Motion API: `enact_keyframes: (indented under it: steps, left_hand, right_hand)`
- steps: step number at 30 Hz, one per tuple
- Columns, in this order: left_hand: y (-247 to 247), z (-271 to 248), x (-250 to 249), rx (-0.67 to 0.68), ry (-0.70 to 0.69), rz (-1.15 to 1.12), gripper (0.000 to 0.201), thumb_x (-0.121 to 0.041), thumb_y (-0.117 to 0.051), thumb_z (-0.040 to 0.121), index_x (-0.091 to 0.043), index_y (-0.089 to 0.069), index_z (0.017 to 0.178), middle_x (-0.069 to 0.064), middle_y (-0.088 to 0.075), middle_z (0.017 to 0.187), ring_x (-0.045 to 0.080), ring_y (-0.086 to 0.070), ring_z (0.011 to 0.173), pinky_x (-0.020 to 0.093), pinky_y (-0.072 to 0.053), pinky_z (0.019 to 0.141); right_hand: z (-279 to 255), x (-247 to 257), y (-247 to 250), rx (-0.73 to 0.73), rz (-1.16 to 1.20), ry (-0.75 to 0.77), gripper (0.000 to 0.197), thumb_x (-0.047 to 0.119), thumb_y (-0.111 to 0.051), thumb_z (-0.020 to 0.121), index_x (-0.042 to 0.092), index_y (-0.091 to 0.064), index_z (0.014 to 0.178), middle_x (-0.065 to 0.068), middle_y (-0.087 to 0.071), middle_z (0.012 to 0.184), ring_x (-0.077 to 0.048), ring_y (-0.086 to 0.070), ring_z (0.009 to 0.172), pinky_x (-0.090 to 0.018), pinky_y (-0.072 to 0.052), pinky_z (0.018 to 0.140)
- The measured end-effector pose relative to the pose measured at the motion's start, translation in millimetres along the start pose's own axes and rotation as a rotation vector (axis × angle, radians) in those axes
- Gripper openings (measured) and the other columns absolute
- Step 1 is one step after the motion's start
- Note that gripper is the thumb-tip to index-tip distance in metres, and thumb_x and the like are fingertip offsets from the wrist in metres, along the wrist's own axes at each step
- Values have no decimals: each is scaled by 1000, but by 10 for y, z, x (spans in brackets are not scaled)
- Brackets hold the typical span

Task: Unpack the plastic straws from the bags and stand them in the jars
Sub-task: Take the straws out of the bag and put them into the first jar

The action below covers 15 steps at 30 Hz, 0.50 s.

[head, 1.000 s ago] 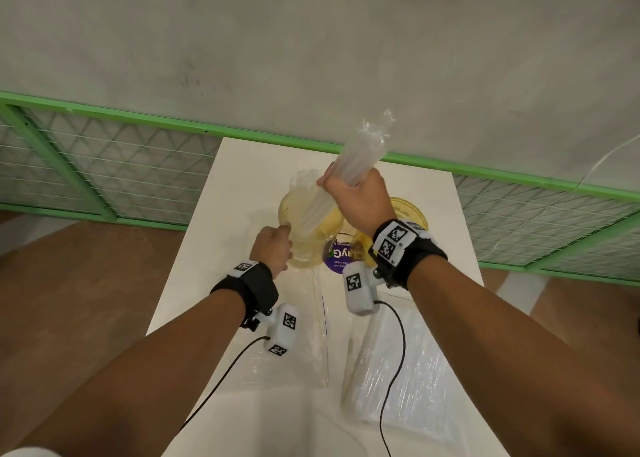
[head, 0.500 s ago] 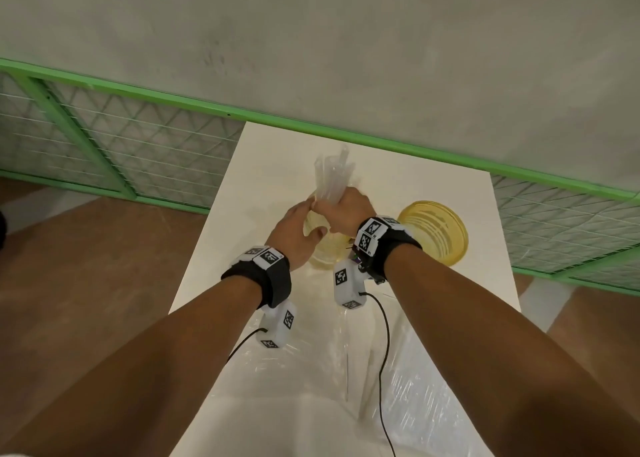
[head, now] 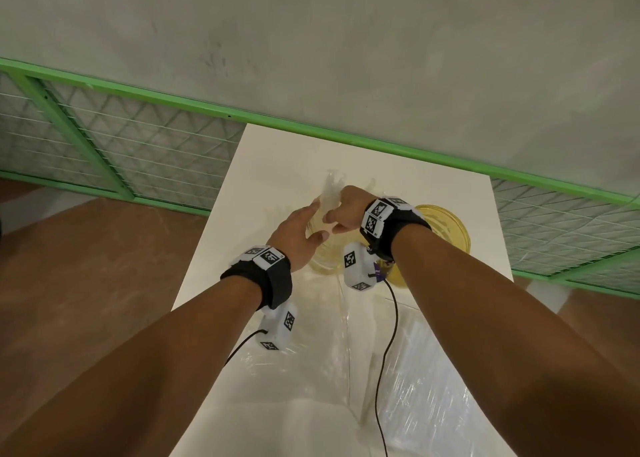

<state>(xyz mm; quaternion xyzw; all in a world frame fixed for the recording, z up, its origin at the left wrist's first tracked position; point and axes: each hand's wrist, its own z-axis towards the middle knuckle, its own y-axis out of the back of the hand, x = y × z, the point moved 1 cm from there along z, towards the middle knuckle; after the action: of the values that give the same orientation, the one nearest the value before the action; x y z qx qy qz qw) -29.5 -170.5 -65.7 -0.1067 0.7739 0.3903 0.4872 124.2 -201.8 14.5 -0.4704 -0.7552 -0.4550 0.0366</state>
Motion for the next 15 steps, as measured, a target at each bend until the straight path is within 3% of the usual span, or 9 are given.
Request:
enact_keyframes:
  steps: [2,4,7,9,11,14,15]
  left_hand:
    - [1,4,-9,3,11,-3,69,-33,-61,97,-35,-24,155,-6,-32,159,20,-43,138,41,-38,113]
    - [-10,6,-20,5,20,-12,70,-33,-61,96,-35,-24,155,-5,-32,159,21,-44,138,42,-38,113]
    - [-14,5,-46,0,26,4,70,-34,-61,97,-36,-22,156,-4,-33,158,23,-45,136,42,-38,113]
    - [-7,5,-55,-2,29,33,71,-36,-60,97,-37,-21,156,-4,-33,158,23,-47,135,42,-39,112]
    - [-2,5,-58,0,33,64,71,-38,-60,96,-37,-21,156,-4,-33,158,23,-49,133,42,-40,111]
    - [3,2,-68,-1,39,92,71,-39,-59,96,-37,-21,156,-3,-33,158,22,-50,132,42,-40,110]
    - [6,-1,-72,-2,39,99,71,-39,-59,97,-37,-20,156,-3,-33,158,22,-50,132,42,-40,110]
  right_hand:
    - [-19,-10,37,-66,-17,11,24,23,-76,90,11,-55,91,-7,-74,92,-17,-76,77,-35,-62,80]
    - [-28,-38,58,-119,-47,13,34,28,-79,87,10,-55,103,-7,-74,105,-21,-77,85,-41,-61,87]
    - [-73,-66,92,-238,-112,61,66,31,-82,82,9,-46,133,-11,-58,133,-31,-71,97,-46,-59,89]
    - [-119,-84,117,-320,-118,154,75,26,-82,83,10,-41,143,-11,-48,142,-31,-64,110,-43,-54,95]
    - [-202,-94,136,-417,-98,277,61,20,-78,85,14,-48,137,-7,-48,136,-26,-59,110,-38,-51,94]
    - [-351,-88,168,-427,-156,329,14,32,-69,86,20,-66,93,2,-66,93,-20,-64,83,-32,-52,72]
    - [-400,-86,169,-349,-227,275,19,37,-66,86,19,-67,81,2,-69,79,-20,-67,75,-30,-52,66]
